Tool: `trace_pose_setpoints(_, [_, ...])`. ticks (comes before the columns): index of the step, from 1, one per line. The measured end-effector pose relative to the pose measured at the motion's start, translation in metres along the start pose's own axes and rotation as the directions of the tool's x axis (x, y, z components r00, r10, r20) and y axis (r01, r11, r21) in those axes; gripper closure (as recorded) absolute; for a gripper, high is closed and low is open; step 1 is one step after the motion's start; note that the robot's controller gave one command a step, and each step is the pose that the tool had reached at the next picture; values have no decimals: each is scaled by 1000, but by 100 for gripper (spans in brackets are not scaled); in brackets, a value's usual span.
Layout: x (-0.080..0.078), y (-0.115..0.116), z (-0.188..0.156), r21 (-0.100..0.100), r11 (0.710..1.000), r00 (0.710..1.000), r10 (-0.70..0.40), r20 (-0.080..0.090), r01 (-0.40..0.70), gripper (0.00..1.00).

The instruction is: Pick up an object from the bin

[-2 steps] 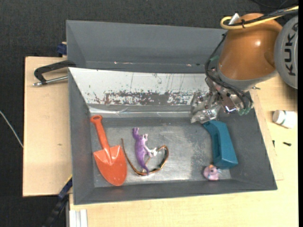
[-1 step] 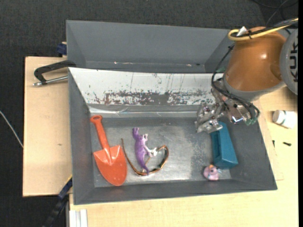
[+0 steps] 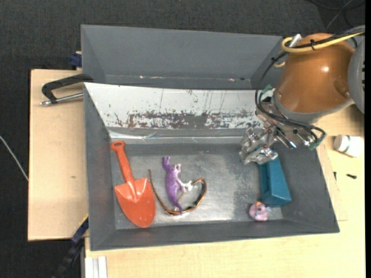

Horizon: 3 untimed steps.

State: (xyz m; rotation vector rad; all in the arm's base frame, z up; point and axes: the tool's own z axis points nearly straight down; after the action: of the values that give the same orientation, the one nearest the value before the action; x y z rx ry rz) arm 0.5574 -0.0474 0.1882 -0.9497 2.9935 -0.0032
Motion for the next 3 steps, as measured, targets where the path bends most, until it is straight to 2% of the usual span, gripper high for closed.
trace_pose_setpoints(1, [6,-1,15,-1,995,995,-96,6,96,100])
trace_pose_setpoints(2, [5,-18,31,1,978,978,-208,4,208,100])
trace_pose_setpoints(3, [5,-20,32,0,980,980,-197,5,197,100])
